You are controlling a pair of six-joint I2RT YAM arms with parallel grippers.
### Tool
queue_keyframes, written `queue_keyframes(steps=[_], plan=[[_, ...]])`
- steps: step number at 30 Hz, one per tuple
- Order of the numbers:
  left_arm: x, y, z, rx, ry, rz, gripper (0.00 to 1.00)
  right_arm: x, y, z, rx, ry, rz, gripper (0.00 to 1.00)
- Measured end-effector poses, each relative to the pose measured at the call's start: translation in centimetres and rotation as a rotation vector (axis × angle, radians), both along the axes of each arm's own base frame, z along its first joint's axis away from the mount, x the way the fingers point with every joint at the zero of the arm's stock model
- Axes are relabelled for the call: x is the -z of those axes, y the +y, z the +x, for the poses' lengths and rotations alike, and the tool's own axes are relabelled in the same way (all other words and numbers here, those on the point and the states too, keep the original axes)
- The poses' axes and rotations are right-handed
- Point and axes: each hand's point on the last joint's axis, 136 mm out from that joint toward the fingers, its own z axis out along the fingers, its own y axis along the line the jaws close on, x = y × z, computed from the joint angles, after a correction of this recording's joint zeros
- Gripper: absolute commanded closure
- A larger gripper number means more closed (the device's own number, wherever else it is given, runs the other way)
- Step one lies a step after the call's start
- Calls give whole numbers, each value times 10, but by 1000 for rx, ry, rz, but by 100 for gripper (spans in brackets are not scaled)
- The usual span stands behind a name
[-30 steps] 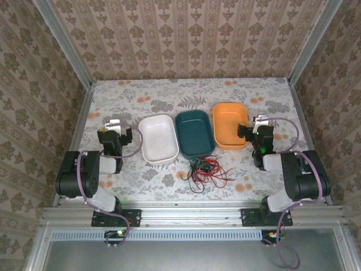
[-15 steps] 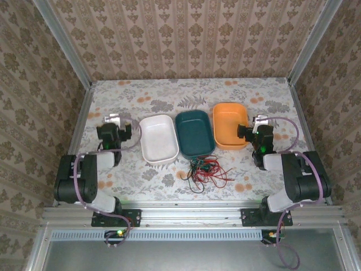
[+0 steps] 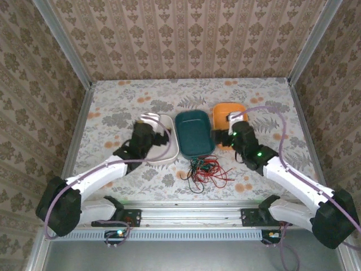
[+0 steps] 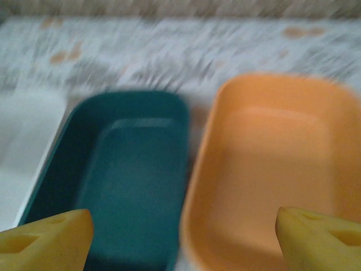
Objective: Untangle the cables
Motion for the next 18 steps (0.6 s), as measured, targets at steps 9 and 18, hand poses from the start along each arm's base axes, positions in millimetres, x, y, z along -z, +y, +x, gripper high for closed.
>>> queue_keyframes(steps=[9, 18], plan=[[56, -113, -88, 506, 211, 109, 0, 65, 9, -58, -36, 300, -60, 37], [49, -136, -115, 692, 242, 161, 0, 95, 5, -84, -51, 453, -67, 57]])
